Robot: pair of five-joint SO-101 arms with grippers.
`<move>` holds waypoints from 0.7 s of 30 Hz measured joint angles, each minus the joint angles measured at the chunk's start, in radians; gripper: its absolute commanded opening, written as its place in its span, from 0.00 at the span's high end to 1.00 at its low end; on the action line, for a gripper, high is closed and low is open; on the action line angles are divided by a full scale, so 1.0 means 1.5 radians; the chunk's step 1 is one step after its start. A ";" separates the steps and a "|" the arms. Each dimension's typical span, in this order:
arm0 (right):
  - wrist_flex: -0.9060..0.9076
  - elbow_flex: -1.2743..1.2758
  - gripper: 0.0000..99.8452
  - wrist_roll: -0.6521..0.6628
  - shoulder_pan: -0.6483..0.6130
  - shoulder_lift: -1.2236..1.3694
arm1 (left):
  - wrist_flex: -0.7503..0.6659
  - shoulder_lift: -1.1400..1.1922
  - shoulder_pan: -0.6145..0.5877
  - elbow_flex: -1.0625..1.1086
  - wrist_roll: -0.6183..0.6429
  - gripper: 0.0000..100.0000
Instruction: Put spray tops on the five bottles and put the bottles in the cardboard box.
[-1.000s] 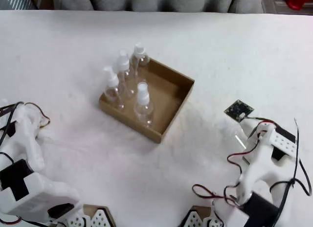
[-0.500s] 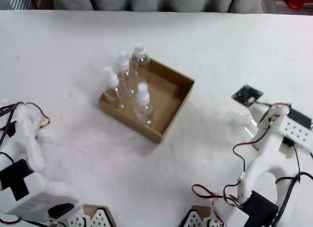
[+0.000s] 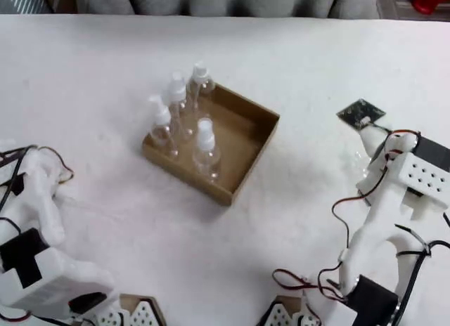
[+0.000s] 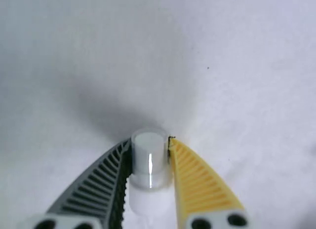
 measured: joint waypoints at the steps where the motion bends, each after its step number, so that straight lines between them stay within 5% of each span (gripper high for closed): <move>1: -0.016 0.010 0.81 -0.002 0.000 0.000 | 0.000 0.000 0.002 0.000 -0.001 0.98; 5: -0.116 0.068 0.74 -0.002 0.019 0.000 | 0.000 0.000 0.002 0.000 -0.001 0.98; 13: -0.316 0.173 0.76 0.093 0.027 0.009 | 0.000 0.000 0.005 0.000 -0.001 0.98; 21: -0.297 0.045 0.76 0.096 -0.003 0.179 | 0.000 0.000 0.005 0.000 -0.001 0.98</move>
